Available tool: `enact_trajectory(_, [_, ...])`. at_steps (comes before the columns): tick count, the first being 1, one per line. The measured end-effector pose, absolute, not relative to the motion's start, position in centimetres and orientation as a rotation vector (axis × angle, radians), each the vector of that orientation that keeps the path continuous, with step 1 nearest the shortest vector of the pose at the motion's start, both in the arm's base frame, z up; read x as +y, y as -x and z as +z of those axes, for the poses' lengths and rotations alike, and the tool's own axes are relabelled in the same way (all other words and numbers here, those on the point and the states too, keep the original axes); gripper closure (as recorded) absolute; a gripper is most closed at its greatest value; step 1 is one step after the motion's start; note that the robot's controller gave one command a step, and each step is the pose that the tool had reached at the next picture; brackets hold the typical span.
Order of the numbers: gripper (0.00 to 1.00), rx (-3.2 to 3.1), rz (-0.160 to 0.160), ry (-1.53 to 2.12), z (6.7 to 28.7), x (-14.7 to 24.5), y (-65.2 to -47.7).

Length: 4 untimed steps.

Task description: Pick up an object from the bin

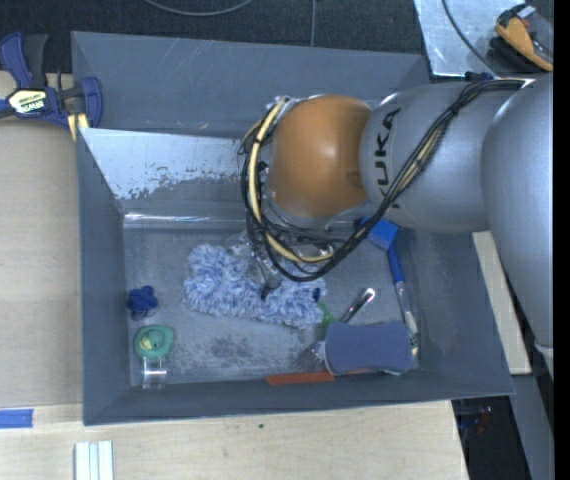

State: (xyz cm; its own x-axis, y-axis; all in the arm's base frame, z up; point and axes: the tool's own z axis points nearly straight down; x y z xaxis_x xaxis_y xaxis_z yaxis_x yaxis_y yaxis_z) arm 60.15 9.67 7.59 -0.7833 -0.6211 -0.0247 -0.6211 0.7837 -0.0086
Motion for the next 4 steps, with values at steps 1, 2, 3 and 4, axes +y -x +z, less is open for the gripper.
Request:
enact_trajectory(1, [1.0,2.942,0.0,1.029,7.6,9.7,-60.1])
enact_trajectory(2, [1.0,2.953,0.004,1.033,10.2,9.7,-59.7])
enact_trajectory(3, [1.0,2.944,0.002,1.026,13.4,9.7,-60.0])
enact_trajectory(4, [1.0,2.942,0.001,1.023,14.2,9.7,-60.0])
